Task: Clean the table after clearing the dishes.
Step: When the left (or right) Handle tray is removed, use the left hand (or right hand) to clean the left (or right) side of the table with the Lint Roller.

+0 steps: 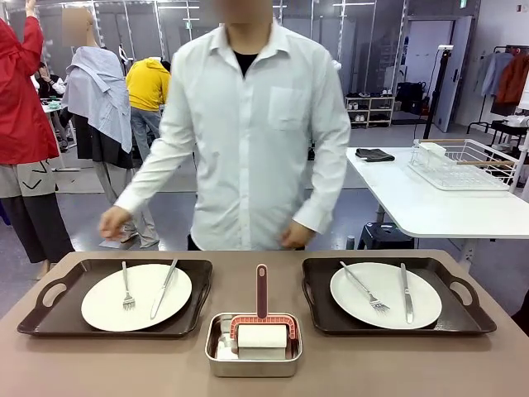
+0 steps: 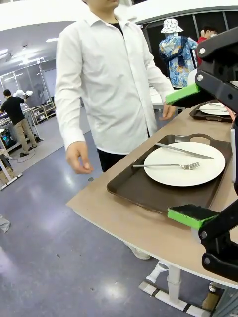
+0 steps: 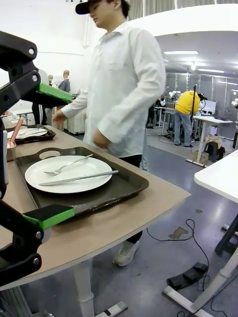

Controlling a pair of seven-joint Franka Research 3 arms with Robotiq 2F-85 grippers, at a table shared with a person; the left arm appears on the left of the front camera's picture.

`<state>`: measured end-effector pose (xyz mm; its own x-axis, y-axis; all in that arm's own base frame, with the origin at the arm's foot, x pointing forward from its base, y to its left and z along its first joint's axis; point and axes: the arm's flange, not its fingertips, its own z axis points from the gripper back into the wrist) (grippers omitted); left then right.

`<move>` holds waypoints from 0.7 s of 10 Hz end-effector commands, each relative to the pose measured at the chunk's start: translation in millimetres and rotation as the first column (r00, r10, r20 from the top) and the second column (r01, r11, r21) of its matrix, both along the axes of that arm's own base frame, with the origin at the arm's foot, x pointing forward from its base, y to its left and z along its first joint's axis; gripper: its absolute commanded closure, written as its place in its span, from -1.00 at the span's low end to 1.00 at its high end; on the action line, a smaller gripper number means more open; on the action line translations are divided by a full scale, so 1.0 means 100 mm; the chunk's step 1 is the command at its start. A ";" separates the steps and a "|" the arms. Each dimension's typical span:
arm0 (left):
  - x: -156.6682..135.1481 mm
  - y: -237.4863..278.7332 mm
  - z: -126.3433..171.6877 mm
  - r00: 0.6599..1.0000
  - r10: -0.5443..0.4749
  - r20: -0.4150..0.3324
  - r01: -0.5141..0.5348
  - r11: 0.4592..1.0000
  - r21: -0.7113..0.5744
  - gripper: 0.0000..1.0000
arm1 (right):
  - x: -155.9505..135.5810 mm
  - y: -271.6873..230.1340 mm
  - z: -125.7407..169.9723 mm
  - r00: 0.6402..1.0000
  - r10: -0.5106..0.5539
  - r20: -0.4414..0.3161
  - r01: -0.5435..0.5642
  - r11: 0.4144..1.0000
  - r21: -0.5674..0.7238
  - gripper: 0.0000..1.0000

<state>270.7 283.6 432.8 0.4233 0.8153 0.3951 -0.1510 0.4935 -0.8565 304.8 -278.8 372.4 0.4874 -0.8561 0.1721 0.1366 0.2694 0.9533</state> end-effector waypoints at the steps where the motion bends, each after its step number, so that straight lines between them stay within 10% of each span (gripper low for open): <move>1: -0.02 0.02 -0.02 1.000 -0.004 0.012 0.004 1.000 -0.015 -1.00 | -0.01 0.00 0.00 1.000 -0.008 0.004 0.008 1.000 0.019 -1.00; 7: -0.02 0.02 -0.02 1.000 -0.004 0.012 0.004 1.000 -0.015 -1.00 | -0.01 0.00 0.00 1.000 -0.008 0.004 0.008 1.000 0.019 -1.00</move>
<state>270.7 283.6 432.8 0.4235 0.8152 0.3950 -0.1508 0.4934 -0.8567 304.7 -278.9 372.4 0.4871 -0.8562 0.1721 0.1369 0.2694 0.9532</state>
